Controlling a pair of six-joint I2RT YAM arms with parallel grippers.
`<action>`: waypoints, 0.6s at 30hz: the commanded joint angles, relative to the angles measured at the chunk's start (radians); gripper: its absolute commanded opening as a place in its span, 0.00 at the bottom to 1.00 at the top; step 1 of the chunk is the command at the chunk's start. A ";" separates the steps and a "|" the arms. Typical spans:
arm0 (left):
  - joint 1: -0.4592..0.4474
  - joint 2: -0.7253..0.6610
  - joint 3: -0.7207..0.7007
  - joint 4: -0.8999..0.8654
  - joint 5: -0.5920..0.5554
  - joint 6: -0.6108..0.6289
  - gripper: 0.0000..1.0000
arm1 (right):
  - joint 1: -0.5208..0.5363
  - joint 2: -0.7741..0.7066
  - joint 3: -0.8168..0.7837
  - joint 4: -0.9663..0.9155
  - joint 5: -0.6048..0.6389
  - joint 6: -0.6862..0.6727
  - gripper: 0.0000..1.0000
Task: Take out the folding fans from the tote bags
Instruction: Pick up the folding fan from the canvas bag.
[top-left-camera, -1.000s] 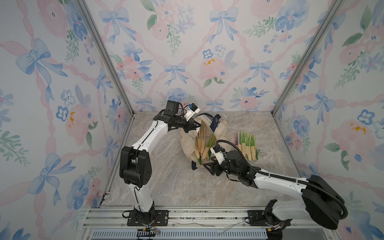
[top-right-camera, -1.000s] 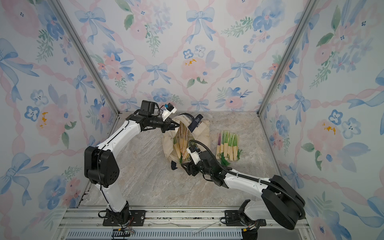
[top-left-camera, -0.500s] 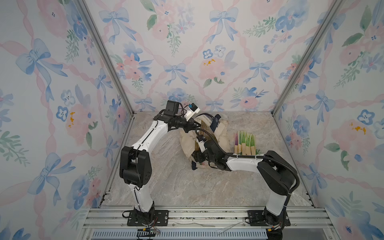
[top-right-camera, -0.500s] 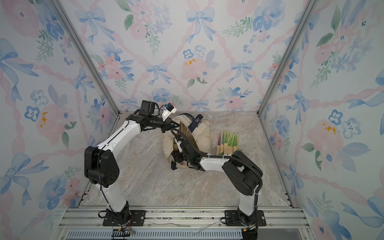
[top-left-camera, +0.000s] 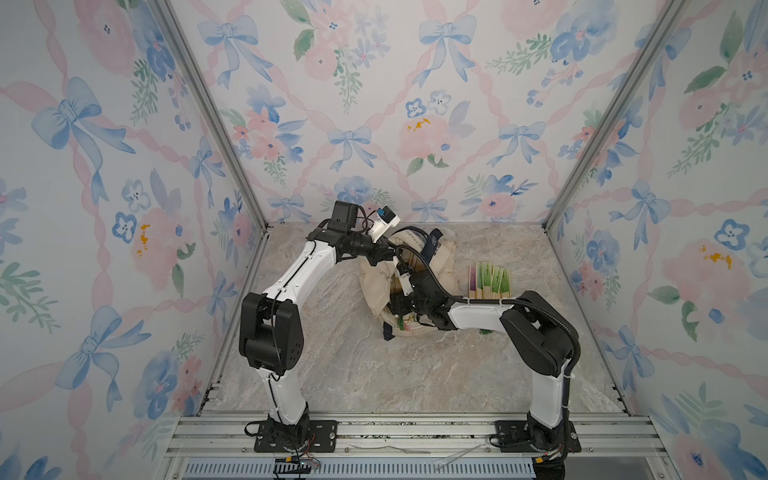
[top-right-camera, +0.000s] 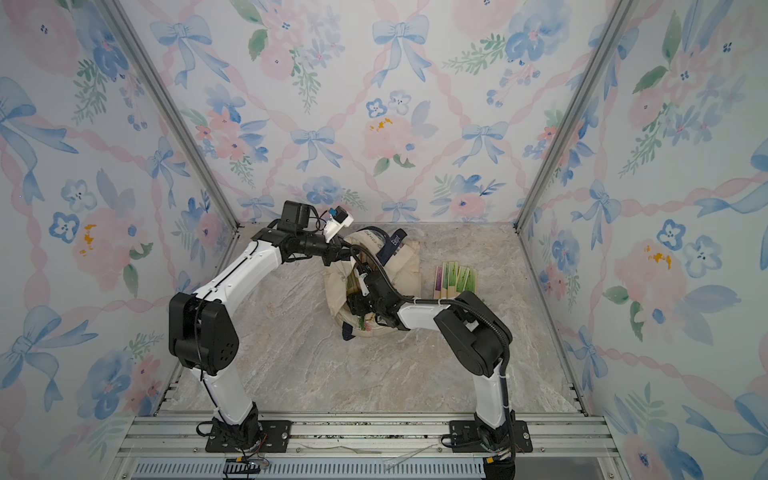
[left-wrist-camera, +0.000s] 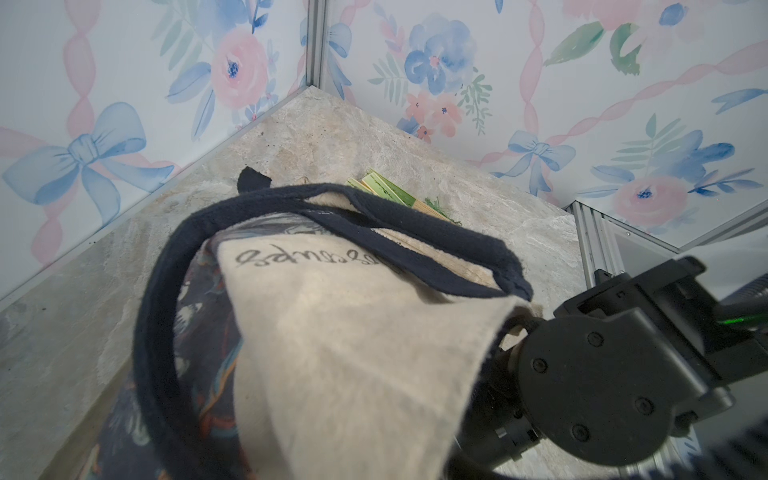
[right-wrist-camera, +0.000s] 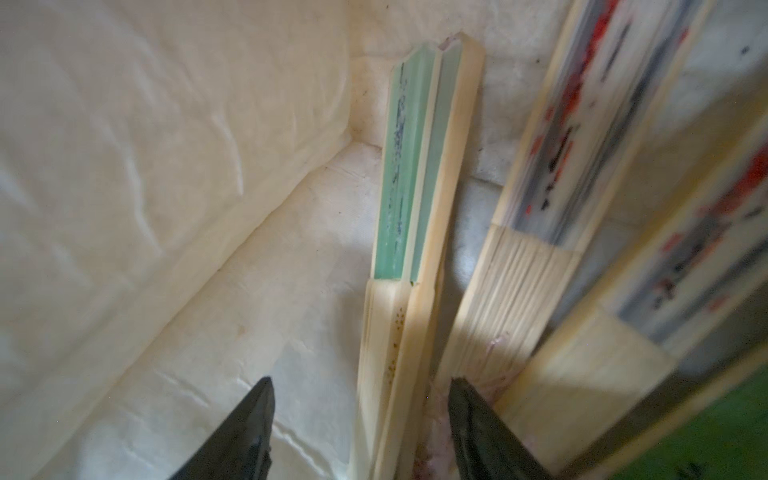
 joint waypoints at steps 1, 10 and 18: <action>-0.009 0.000 0.034 0.036 0.044 0.012 0.00 | 0.001 0.021 0.019 -0.005 -0.023 0.018 0.66; -0.013 -0.002 0.032 0.036 0.054 0.013 0.00 | -0.003 0.055 0.056 -0.024 -0.052 0.015 0.65; -0.023 -0.005 0.032 0.036 0.054 0.013 0.00 | 0.005 0.105 0.108 -0.063 -0.063 0.042 0.62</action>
